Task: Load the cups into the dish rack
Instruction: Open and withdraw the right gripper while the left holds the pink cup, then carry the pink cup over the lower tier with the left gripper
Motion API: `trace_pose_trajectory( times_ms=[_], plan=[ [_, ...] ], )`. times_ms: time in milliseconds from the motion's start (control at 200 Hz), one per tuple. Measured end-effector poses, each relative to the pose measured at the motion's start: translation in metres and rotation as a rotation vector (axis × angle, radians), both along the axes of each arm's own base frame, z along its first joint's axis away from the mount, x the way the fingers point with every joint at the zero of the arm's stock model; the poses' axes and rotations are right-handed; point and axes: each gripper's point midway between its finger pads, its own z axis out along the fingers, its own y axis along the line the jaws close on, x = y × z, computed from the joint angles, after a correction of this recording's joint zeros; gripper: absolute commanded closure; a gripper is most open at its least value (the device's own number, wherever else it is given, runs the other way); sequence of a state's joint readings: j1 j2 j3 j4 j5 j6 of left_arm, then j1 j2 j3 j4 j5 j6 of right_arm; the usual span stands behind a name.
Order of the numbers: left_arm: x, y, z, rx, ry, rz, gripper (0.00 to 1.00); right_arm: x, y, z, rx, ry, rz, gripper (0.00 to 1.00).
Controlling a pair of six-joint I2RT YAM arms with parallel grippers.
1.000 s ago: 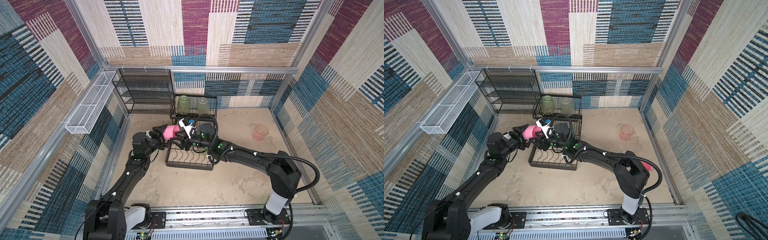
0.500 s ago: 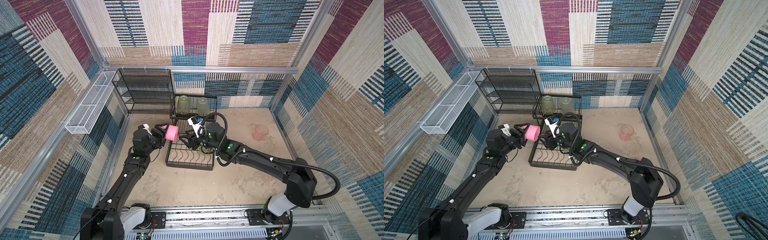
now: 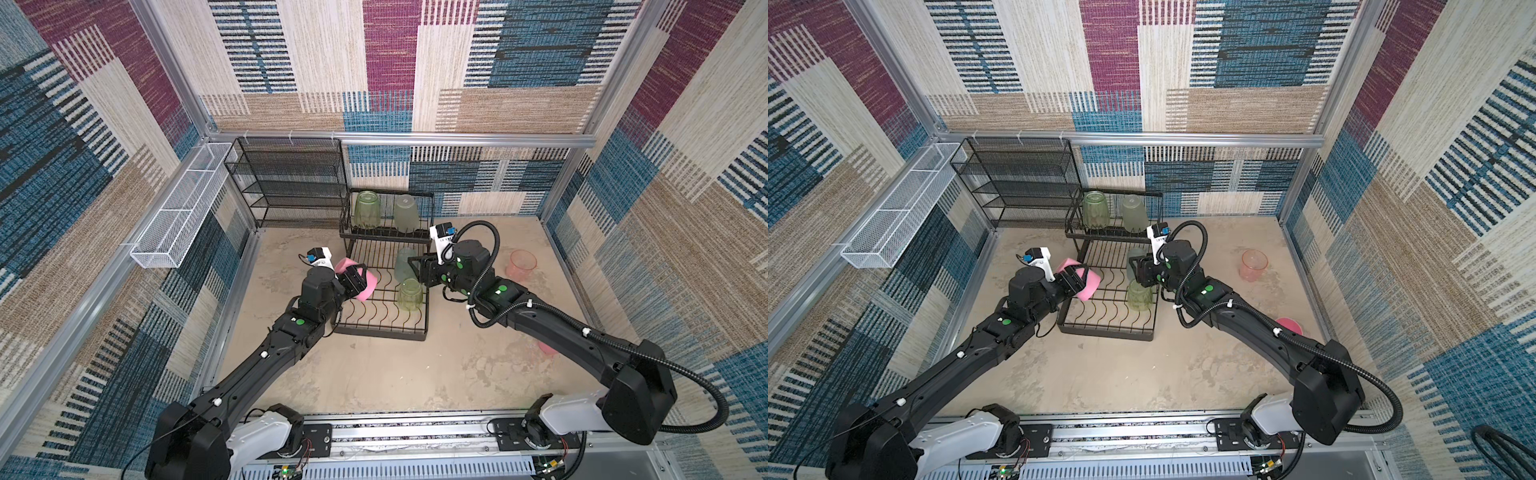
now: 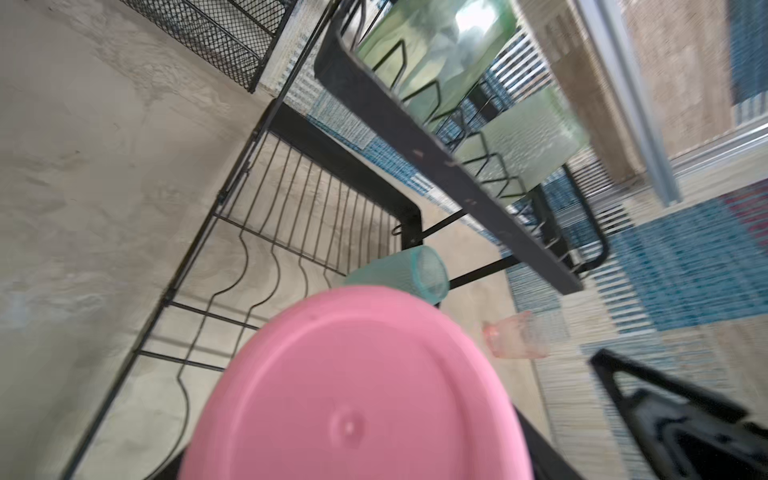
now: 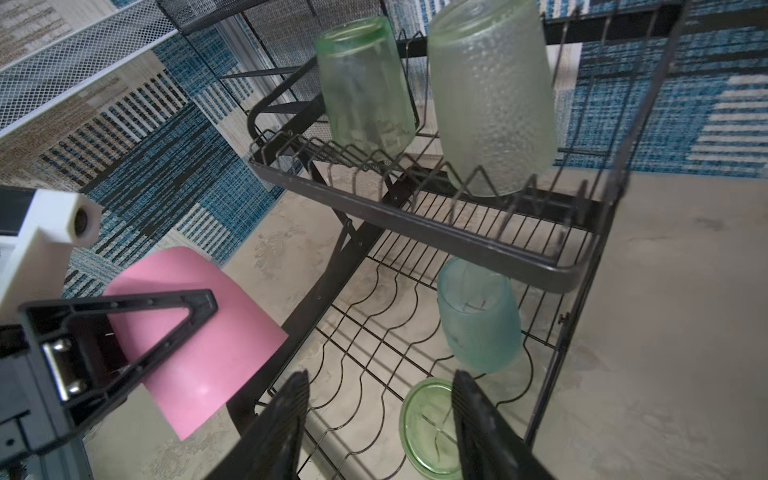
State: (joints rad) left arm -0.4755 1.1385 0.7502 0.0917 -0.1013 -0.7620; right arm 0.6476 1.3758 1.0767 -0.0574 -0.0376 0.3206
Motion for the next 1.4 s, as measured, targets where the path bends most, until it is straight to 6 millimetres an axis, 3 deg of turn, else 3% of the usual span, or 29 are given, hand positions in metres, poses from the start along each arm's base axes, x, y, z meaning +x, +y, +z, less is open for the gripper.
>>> trace_pose_trajectory(
  times_ms=[285, 591, 791, 1397],
  plan=[
    [-0.005, -0.034, -0.049, 0.289, -0.027, -0.088, 0.35, 0.007, -0.035, -0.016, -0.007, 0.023, -0.074, 0.41],
    [-0.017, -0.064, -0.077, 0.472, -0.124, -0.137, 0.35, 0.008, -0.055, -0.031, -0.009, 0.036, -0.110, 0.41],
    [-0.026, -0.071, -0.097, 0.570, -0.173, -0.127, 0.34, 0.009, -0.066, -0.036, -0.005, 0.034, -0.130, 0.40],
    [-0.040, -0.094, -0.116, 0.729, -0.343, -0.089, 0.32, 0.017, -0.092, -0.056, -0.013, 0.086, -0.215, 0.40]
  ],
)
